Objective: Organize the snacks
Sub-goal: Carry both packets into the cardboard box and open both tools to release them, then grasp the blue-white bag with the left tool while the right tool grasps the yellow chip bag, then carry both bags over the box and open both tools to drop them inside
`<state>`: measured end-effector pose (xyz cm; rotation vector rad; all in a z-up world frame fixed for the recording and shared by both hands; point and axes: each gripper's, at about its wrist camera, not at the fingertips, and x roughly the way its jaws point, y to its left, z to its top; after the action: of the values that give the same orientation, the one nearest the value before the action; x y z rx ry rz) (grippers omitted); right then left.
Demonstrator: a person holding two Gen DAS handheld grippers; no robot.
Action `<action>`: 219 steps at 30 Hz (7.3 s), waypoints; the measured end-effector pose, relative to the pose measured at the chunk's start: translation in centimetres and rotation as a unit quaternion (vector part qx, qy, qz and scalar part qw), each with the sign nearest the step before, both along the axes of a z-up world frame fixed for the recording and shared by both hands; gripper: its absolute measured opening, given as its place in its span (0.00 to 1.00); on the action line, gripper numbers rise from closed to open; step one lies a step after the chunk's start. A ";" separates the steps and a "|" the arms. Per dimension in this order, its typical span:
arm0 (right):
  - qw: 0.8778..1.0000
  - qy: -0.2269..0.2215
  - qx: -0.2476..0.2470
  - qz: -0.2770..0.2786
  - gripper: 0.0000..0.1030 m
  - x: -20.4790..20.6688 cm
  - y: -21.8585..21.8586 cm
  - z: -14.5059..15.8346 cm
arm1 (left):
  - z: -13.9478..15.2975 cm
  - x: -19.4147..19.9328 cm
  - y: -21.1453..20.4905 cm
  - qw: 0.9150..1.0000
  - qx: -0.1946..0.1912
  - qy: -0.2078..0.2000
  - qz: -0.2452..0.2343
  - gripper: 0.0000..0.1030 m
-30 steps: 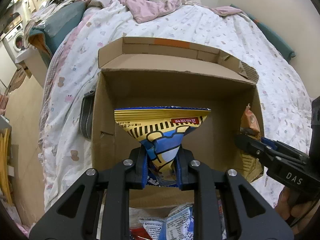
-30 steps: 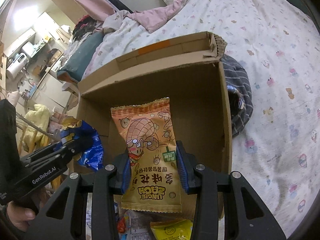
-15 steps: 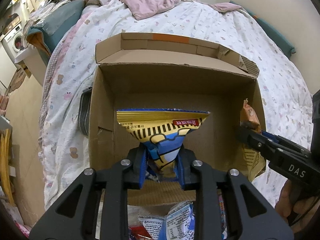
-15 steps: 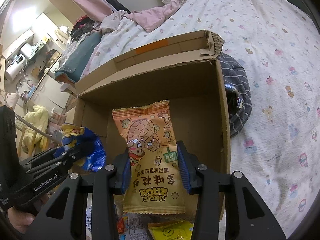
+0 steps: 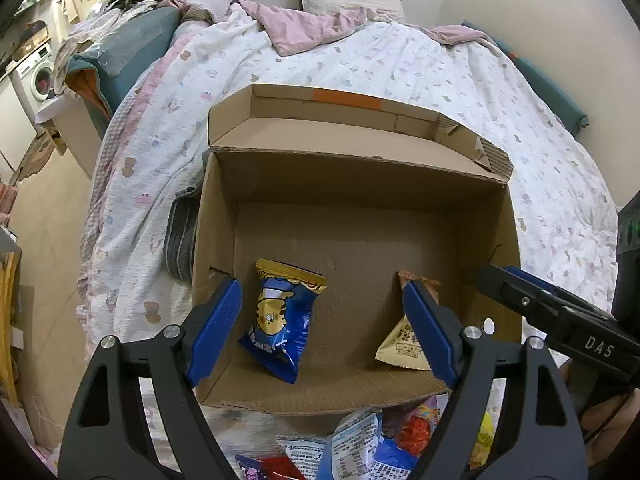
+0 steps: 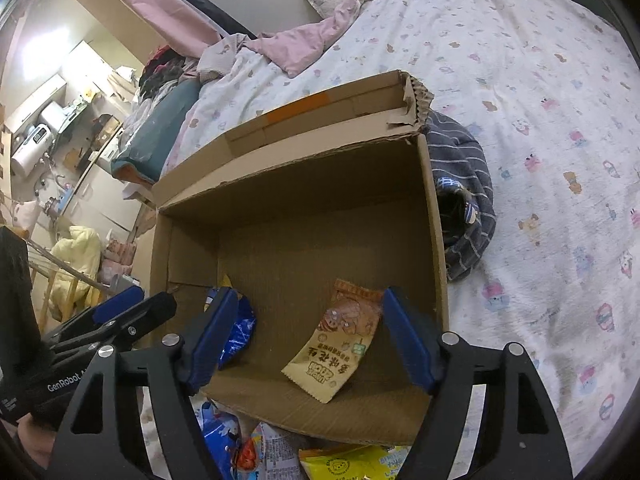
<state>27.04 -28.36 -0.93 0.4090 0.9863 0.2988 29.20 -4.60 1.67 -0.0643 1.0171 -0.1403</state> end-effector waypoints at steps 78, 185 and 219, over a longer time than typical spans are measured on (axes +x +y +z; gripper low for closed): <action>0.997 0.050 -0.012 -0.054 0.87 -18.2 -4.4 -0.8 | -3.4 -12.8 1.1 0.991 -0.091 0.096 -0.014 0.92; 0.999 -0.040 -0.026 0.004 0.44 -3.0 -0.2 3.1 | 1.3 -2.0 -1.6 0.994 0.093 -0.044 -0.031 0.49; 0.999 -0.011 -0.027 -0.025 0.47 -2.2 -0.9 1.5 | 1.1 -1.8 -1.4 0.997 0.050 -0.042 -0.043 0.86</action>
<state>24.86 -29.29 0.61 0.3801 0.9596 0.2298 27.42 -6.00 2.72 0.0753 0.9415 -0.1695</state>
